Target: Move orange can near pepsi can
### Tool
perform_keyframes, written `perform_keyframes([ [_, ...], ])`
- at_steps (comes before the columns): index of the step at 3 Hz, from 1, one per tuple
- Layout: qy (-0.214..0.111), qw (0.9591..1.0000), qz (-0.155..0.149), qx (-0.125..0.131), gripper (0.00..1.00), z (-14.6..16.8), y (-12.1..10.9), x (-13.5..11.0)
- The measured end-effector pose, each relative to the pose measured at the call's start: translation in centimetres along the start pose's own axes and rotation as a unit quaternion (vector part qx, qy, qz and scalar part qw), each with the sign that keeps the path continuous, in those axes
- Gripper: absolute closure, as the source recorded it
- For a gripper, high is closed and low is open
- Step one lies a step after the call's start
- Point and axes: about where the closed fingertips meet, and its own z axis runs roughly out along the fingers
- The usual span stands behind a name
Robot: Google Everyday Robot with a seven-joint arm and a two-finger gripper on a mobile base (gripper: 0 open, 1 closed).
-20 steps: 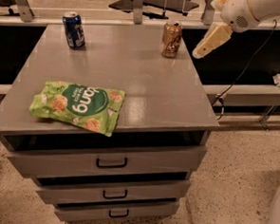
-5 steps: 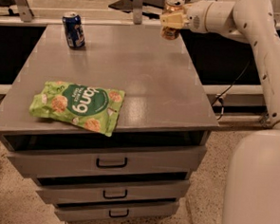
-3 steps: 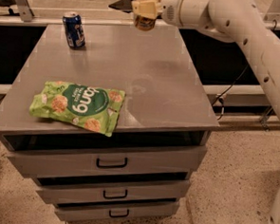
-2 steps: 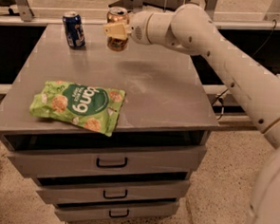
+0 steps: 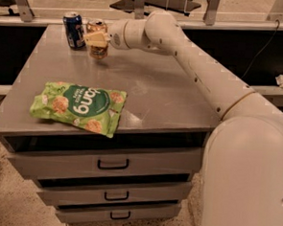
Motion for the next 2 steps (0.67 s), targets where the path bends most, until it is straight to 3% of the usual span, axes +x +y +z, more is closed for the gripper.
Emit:
perform_keyframes([
  [2, -0.008, 0.9994, -0.033, -0.011, 1.00, 3.29, -1.89, -1.75],
])
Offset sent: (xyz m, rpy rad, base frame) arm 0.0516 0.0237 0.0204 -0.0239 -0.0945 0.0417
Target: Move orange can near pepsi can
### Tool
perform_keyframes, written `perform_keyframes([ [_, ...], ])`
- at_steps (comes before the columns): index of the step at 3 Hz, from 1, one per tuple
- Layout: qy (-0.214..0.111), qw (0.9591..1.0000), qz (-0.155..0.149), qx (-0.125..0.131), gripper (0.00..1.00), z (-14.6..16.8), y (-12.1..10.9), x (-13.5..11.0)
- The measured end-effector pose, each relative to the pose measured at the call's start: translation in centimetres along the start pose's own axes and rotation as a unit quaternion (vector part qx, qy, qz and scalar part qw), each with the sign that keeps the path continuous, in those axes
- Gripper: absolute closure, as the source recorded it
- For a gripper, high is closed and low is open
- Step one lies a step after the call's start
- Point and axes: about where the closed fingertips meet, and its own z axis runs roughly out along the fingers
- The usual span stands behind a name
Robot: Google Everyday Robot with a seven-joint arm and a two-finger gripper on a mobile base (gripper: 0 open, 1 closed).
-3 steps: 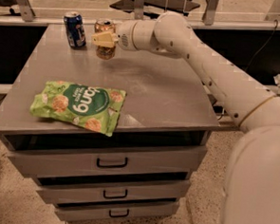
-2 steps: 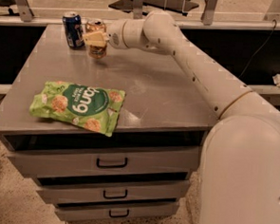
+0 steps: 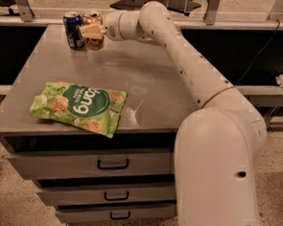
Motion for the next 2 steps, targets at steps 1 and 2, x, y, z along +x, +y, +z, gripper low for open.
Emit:
perform_keyframes([
  [1, 0.001, 0.9999, -0.010, -0.002, 1.00, 1.0, -0.1, -0.1],
  [2, 0.011, 0.9998, -0.015, 0.004, 0.83, 2.2, -0.3, 0.4],
])
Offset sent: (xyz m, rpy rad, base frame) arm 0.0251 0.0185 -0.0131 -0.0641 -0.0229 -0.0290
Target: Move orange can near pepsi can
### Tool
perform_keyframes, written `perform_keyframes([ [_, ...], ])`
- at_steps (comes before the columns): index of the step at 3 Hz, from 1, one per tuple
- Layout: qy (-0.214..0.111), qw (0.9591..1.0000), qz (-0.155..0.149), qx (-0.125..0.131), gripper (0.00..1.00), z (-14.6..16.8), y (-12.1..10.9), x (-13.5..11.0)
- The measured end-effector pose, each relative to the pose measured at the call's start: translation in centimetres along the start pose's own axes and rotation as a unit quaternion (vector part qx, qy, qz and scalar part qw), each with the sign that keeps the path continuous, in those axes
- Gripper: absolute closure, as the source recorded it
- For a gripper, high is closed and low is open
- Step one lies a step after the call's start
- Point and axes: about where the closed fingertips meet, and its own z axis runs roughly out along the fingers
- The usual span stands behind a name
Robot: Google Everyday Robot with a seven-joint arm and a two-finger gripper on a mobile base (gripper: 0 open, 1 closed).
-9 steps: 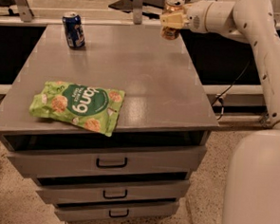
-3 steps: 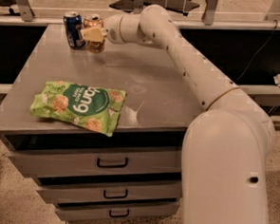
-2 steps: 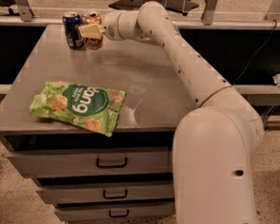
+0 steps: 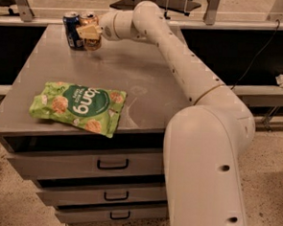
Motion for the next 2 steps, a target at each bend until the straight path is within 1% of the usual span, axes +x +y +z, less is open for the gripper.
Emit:
perform_keyframes([
  [1, 0.008, 0.9999, -0.004, 0.012, 0.51, 1.00, -0.50, 0.54],
  [2, 0.011, 0.9997, -0.006, 0.020, 0.28, 1.38, -0.97, 0.85],
])
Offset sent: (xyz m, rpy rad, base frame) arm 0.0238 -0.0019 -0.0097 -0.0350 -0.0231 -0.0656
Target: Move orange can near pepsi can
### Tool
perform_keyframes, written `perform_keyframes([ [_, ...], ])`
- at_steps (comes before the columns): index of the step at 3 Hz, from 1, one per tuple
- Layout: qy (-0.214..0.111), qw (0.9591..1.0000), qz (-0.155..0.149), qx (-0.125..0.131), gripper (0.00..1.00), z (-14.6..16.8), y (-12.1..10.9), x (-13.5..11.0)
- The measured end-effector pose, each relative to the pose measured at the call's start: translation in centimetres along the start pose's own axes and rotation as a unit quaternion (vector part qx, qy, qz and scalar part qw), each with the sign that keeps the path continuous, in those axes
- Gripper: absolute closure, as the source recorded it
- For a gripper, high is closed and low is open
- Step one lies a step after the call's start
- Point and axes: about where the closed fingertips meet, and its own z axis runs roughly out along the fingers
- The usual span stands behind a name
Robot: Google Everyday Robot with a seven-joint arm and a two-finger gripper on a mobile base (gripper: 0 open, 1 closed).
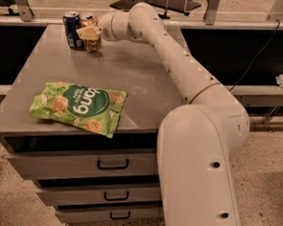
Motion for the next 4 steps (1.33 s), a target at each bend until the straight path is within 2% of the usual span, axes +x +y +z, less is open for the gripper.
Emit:
perform_keyframes([
  [1, 0.001, 1.0000, 0.001, 0.004, 0.06, 0.2, -0.4, 0.3],
  [2, 0.002, 1.0000, 0.001, 0.004, 0.00, 0.1, -0.5, 0.4],
  [3, 0.002, 1.0000, 0.002, 0.003, 0.00, -0.1, -0.6, 0.5],
  [4, 0.000, 1.0000, 0.002, 0.006, 0.00, -1.8, -1.4, 0.3],
])
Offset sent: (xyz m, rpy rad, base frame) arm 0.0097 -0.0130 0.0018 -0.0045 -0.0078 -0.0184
